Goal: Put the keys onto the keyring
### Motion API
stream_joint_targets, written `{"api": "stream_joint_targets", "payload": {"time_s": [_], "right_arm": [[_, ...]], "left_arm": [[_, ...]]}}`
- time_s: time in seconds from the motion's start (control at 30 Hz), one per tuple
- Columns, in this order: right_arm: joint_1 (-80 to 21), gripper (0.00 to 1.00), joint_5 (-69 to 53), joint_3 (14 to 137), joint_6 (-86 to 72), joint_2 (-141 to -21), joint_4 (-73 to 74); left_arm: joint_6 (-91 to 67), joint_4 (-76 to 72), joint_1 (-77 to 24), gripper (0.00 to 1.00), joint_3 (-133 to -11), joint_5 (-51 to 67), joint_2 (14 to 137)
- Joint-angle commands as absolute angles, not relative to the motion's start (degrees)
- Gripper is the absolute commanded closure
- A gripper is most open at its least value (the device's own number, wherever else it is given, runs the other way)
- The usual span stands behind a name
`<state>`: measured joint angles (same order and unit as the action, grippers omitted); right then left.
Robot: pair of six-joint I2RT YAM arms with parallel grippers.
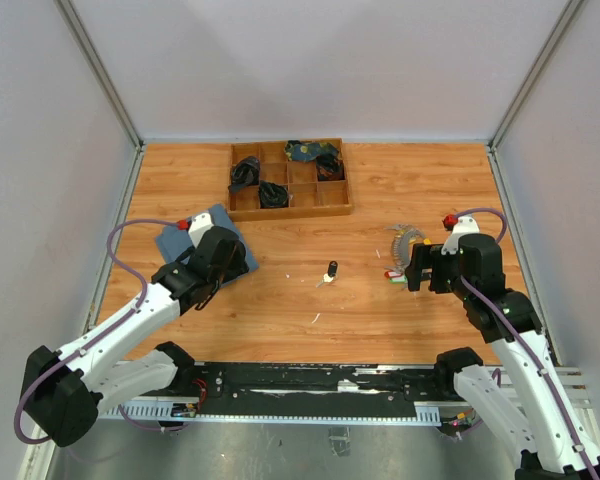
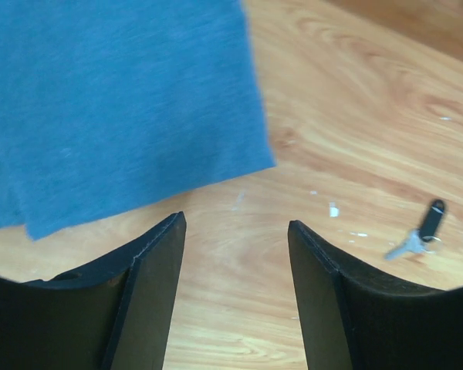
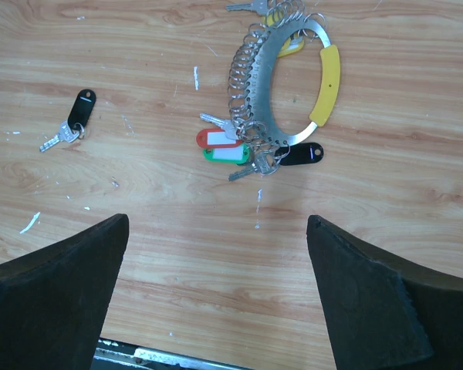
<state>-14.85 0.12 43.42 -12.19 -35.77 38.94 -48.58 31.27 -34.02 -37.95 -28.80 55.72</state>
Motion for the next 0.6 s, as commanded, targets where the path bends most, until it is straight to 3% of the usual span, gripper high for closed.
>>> {"api": "stream_joint_targets", "payload": {"time_s": [0.0, 0.2, 0.57], "right_arm": [[-15.9, 0.02, -0.5, 45.7, -12.7, -38.5, 39.5], [-15.9, 0.02, -1.9, 48.0, -13.2, -42.9, 39.8], [-15.9, 0.02, -2.2, 46.2, -13.7, -45.9, 38.3]], "left_arm": [[-37.5, 19.8, -34.0, 0.38, -40.5, -19.8, 57.4], [-31.1, 3.8, -33.9, 0.32, -39.6, -12.5, 66.4], [-27.3, -3.8, -29.0, 0.32, -45.4, -9.0, 88.0]]}}
